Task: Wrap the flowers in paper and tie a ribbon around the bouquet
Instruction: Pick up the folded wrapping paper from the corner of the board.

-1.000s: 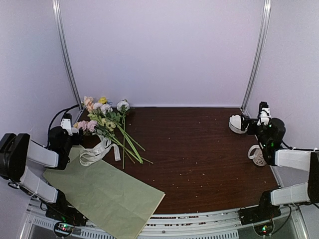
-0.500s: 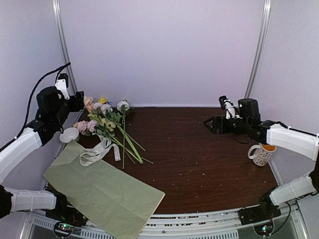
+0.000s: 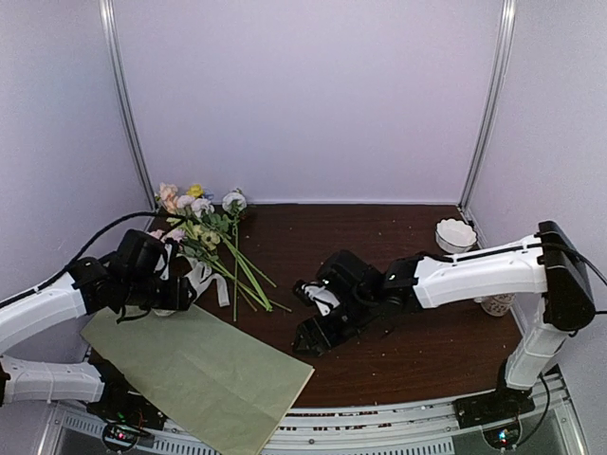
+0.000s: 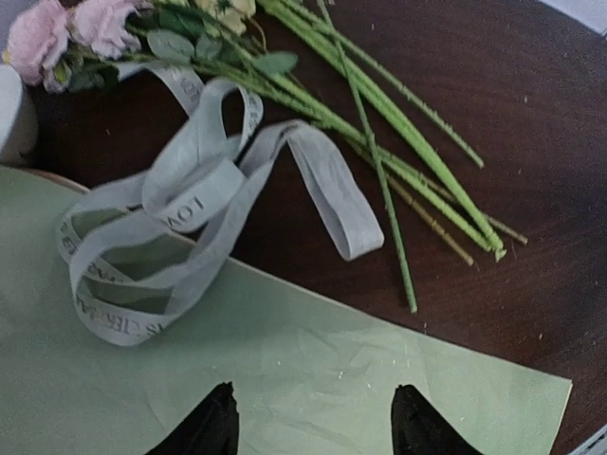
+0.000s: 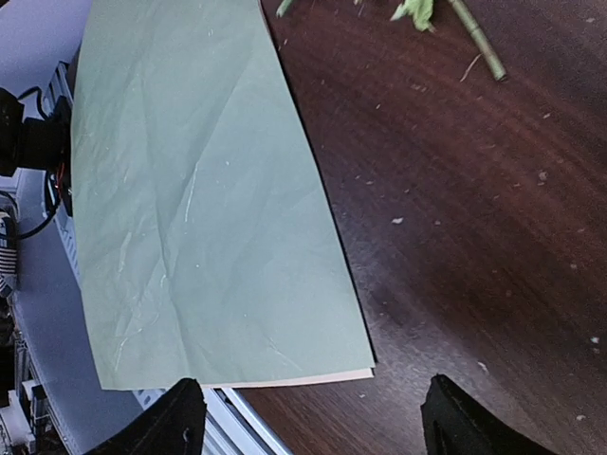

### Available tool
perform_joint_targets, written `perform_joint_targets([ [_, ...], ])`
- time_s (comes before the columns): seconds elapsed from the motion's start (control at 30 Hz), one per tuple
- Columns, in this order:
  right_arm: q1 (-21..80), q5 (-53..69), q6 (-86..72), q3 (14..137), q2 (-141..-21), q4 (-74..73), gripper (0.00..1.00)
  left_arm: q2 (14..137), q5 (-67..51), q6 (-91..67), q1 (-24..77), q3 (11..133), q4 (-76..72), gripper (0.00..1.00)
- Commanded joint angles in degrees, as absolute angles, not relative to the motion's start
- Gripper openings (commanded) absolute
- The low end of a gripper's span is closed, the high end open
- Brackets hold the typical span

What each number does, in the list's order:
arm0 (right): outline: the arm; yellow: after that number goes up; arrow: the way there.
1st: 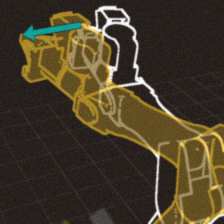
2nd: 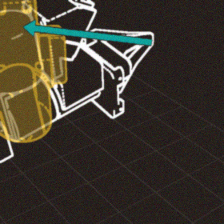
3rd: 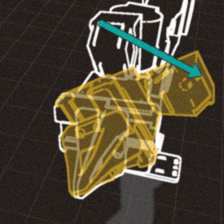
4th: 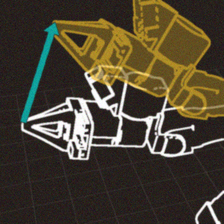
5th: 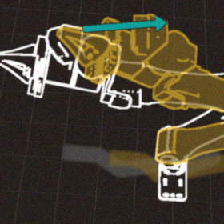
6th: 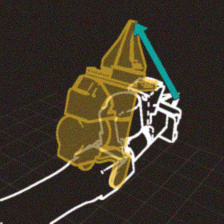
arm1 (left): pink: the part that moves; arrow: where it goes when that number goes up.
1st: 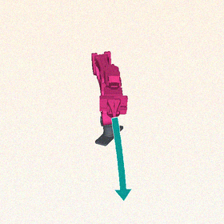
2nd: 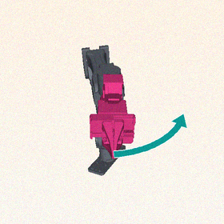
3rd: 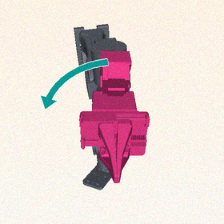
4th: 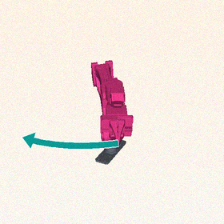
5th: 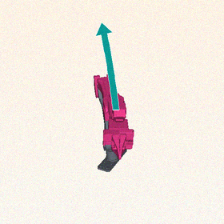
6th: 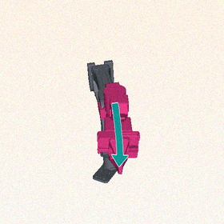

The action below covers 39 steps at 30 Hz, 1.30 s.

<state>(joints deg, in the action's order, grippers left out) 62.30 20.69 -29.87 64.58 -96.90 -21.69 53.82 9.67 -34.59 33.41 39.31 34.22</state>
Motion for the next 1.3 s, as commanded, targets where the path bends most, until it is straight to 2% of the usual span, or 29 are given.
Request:
perform_joint_targets([
  [0.0, 63.7, 23.4, -34.9, 68.3, -102.2, -23.9, 0.79, 56.5, 4.8, -41.8, 36.4, 36.1, 38.6, 0.58],
  [0.23, 66.3, 24.5, -34.2, 73.1, -110.3, -27.8, 0.79, 55.7, 1.3, -44.4, 36.7, 28.8, 37.5, 0.59],
  [0.47, 66.7, 29.0, -34.4, 75.4, -115.2, -27.4, 0.79, 60.2, -3.0, -44.9, 36.7, 23.0, 31.6, 0.59],
  [0.63, 67.4, 34.8, -35.1, 76.6, -116.1, -23.4, 0.77, 64.0, -5.1, -44.7, 36.8, 20.7, 27.2, 0.59],
  [0.9, 67.6, 41.5, -41.2, 76.1, -116.4, -12.8, 0.72, 63.0, -4.7, -44.3, 36.7, 20.3, 26.9, 0.59],
  [0.97, 67.5, 41.8, -42.4, 76.1, -116.2, -11.3, 0.65, 63.0, -4.6, -44.3, 36.7, 20.1, 26.7, 0.59],
  [1.17, 67.3, 41.3, -42.3, 76.7, -114.8, -11.2, 0.04, 60.6, -3.9, -44.3, 36.7, 20.0, 27.5, 0.58],
  [1.2, 67.3, 41.7, -42.0, 77.2, -114.5, -11.9, 0.0, 59.2, -3.7, -44.5, 36.7, 20.1, 27.7, 0.58],
  [1.27, 67.3, 42.1, -39.7, 78.6, -114.0, -15.4, 0.0, 55.0, -2.7, -45.0, 36.8, 20.7, 28.3, 0.58],
])
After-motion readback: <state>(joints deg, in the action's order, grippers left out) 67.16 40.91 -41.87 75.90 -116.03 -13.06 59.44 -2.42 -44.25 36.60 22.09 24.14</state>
